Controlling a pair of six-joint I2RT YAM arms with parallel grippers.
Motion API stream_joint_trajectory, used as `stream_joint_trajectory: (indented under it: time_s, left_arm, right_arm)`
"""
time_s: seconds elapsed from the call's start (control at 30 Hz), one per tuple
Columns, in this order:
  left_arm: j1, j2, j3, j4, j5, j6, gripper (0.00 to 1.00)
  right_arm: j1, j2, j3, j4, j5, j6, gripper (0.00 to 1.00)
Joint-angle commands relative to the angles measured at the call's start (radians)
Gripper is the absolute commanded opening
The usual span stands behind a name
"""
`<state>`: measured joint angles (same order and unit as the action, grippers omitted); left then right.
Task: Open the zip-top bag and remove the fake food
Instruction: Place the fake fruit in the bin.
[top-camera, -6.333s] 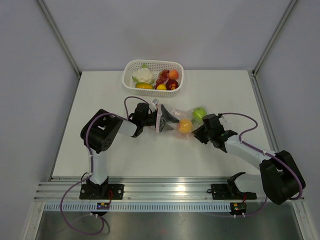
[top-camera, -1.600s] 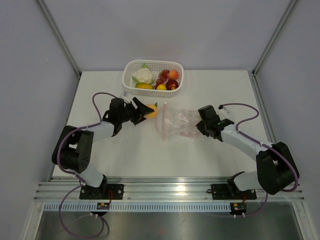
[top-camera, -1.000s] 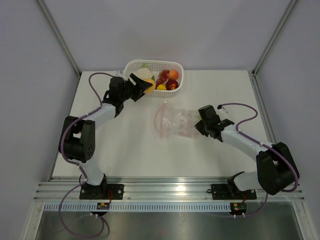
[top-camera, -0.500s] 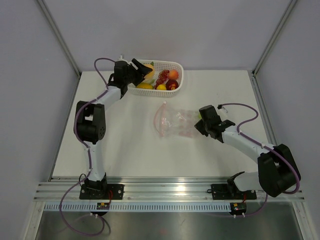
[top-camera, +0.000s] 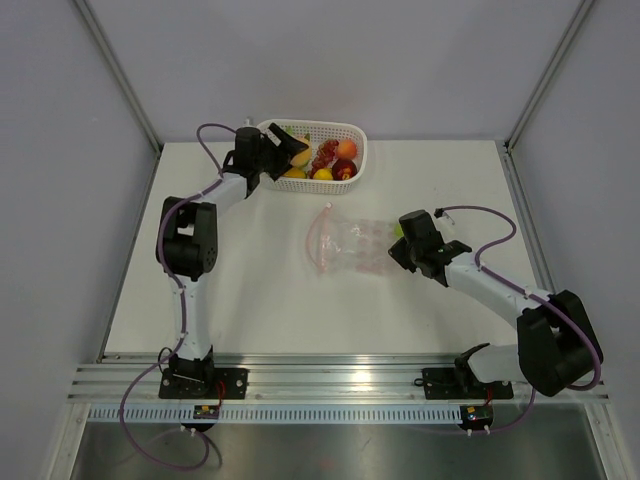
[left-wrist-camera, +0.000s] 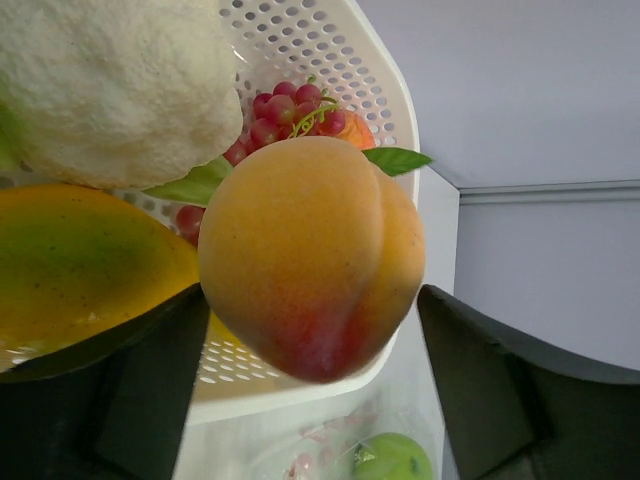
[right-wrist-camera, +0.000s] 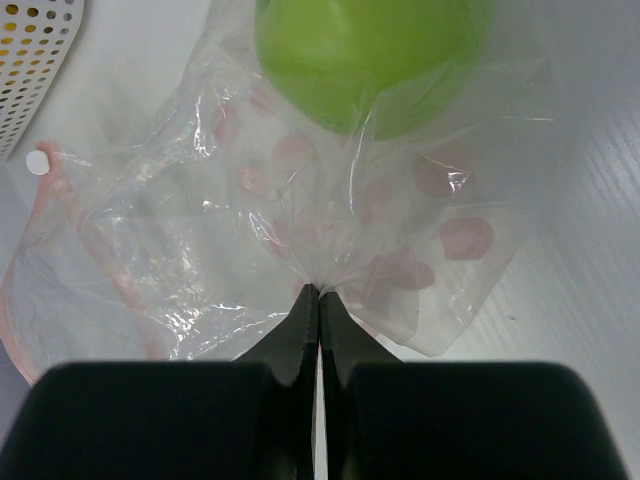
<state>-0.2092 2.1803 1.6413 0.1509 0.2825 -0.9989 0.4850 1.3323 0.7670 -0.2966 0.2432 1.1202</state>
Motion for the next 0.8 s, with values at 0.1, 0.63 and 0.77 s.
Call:
stream_joint_trajectory:
  time_s: [0.1, 0.63, 0.77]
  left_arm:
    - [0.011, -0.077, 0.003, -0.013, -0.014, 0.051, 0.99]
    - [0.008, -0.514, -0.525, 0.151, 0.083, -0.069, 0.88]
    - [-0.015, -0.6, -0.673, 0.184, 0.122, -0.073, 0.86]
  right_arm:
    - [0.0, -0.039, -0.012, 0.051, -0.001, -0.017, 0.03]
    - [0.0, -0.028, -0.009, 0.079, -0.036, -0.063, 0.05]
    - [-0.002, -0.024, -0.011, 0.094, -0.048, -0.079, 0.06]
